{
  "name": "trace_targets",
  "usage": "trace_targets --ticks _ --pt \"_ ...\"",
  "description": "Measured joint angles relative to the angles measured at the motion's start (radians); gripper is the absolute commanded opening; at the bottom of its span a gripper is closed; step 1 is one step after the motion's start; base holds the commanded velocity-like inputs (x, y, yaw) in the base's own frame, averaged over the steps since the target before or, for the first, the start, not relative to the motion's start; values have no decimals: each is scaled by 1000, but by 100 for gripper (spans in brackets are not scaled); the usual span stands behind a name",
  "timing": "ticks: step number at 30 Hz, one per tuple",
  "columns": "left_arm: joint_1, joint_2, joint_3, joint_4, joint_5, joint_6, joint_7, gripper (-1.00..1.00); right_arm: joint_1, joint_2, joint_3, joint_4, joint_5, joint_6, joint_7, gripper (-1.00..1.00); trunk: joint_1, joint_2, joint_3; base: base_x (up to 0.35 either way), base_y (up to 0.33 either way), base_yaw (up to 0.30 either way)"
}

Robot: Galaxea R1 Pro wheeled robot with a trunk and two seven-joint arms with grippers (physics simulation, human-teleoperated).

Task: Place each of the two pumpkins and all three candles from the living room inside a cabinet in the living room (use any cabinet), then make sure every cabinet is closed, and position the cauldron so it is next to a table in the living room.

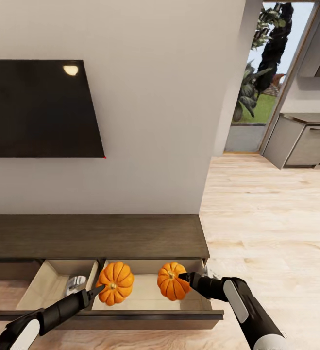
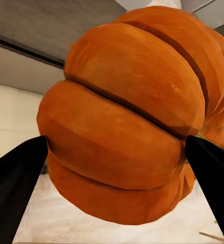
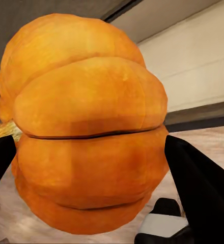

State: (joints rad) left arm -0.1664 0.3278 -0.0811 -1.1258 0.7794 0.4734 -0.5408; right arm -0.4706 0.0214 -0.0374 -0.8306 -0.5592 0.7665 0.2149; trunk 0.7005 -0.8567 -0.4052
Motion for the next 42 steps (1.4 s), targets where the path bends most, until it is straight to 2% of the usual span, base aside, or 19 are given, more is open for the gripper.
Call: trace_targets --ticks 2,4,11,14,18,21,24,27,31,33,42 --pt "0 -4 -5 -1 2 -4 33 -100 -5 20 16 0 -4 -26 -41 -100 0 0 0 0 0 0" --pt "0 -14 -8 0 3 -6 48 -100 -8 29 25 1 -1 -68 -61 -100 0 0 0 0 0 0" --pt "-1 -24 -8 -1 3 -12 56 -100 -9 37 31 9 1 -104 -85 -100 0 0 0 0 0 0" --pt "-2 -31 -9 -18 6 -12 58 -100 -9 38 30 11 2 -114 -130 -100 0 0 0 0 0 0" --pt "-35 -40 -9 -37 1 -8 88 -100 -23 63 30 15 -6 -136 -200 -100 0 0 0 0 0 0" --pt "-67 -63 -29 -35 2 4 140 -100 -37 72 30 18 -3 -140 -231 -100 0 0 0 0 0 0" --pt "-108 -75 -64 -15 0 21 175 -100 -40 74 30 19 -1 -141 -239 -100 0 0 0 0 0 0" --pt "-127 -82 -73 0 1 44 205 -100 -41 75 30 19 -1 -142 -240 -100 0 0 0 0 0 0" --pt "-160 -115 -80 49 2 74 248 -100 -41 75 31 19 1 -143 -242 -100 0 0 0 0 0 0" --pt "-186 -132 -88 101 0 82 260 -100 -42 75 31 22 2 -143 -244 -100 0 0 0 0 0 0" --pt "-221 -146 -120 180 -1 86 294 -100 -75 75 31 106 5 -143 -249 -100 0 0 0 0 0 0"
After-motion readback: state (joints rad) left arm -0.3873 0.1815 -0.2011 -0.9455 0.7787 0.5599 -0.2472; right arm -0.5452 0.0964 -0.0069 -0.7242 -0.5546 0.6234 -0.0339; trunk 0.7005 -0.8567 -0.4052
